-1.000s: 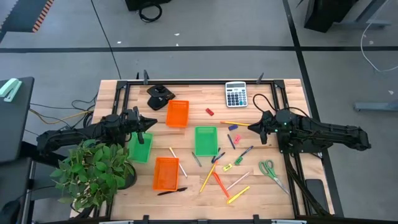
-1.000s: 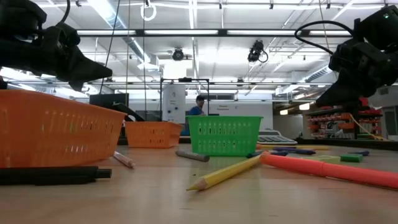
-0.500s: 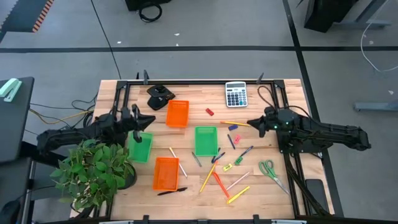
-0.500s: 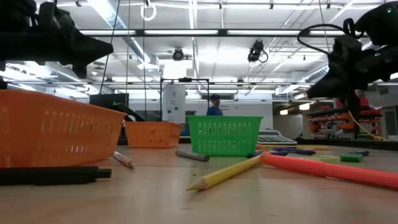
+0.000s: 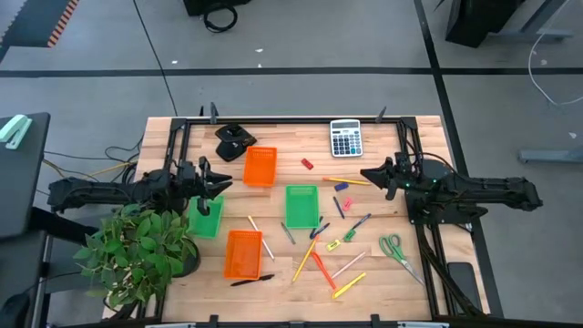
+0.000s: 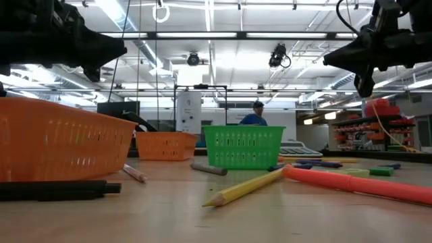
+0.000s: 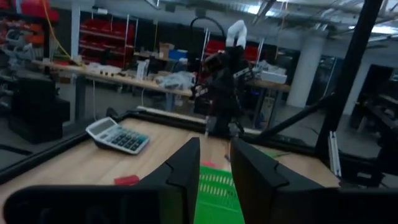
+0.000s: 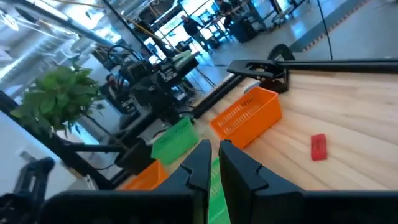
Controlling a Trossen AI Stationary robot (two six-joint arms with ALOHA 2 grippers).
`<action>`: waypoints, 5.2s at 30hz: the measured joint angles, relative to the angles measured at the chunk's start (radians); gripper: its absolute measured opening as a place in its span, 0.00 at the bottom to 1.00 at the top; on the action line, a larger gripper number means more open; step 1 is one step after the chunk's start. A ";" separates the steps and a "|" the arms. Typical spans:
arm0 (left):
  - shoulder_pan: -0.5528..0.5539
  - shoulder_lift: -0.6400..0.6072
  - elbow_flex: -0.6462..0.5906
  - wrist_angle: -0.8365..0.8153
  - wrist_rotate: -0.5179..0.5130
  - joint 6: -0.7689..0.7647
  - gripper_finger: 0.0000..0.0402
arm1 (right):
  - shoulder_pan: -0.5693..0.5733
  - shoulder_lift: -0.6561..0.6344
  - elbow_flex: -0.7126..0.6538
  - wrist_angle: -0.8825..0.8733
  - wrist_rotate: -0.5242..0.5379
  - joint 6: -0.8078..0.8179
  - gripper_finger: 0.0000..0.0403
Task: Sort crayons/erasers/pens/pencils in bins
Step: Put the yellow pencil into the right green basket
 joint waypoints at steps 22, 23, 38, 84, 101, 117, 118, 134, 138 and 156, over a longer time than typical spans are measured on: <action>-0.023 0.149 0.000 0.254 -0.059 -0.046 0.25 | 0.077 0.332 -0.061 0.252 0.159 -0.073 0.10; -0.023 0.149 0.000 0.273 -0.064 -0.065 0.25 | 0.084 0.333 -0.054 0.249 0.132 -0.085 0.10; -0.132 0.296 0.130 0.286 -0.086 -0.074 0.24 | 0.217 0.385 0.012 0.380 0.122 -0.145 0.10; -0.186 0.750 0.341 0.226 -0.085 -0.026 0.23 | -0.182 1.404 0.730 -0.458 -0.086 -0.786 0.41; -0.181 0.750 0.341 0.224 -0.088 0.025 0.21 | -0.218 1.443 0.730 -0.356 -0.140 -0.842 0.28; -0.151 0.750 0.341 0.221 -0.094 -0.005 0.20 | -0.220 1.491 0.732 -0.343 -0.139 -0.843 0.26; -0.152 0.750 0.341 0.220 -0.093 -0.007 0.20 | -0.224 1.489 0.732 -0.344 -0.139 -0.841 0.26; -0.152 0.750 0.341 0.185 -0.093 -0.117 0.18 | -0.231 1.480 0.729 -0.353 -0.141 -0.850 0.08; -0.153 0.750 0.341 0.180 -0.093 -0.134 0.19 | -0.233 1.442 0.723 -0.376 -0.116 -0.850 0.07; -0.217 0.750 0.341 0.177 -0.093 -0.137 0.19 | -0.203 1.082 0.773 -0.191 -0.128 -0.223 0.08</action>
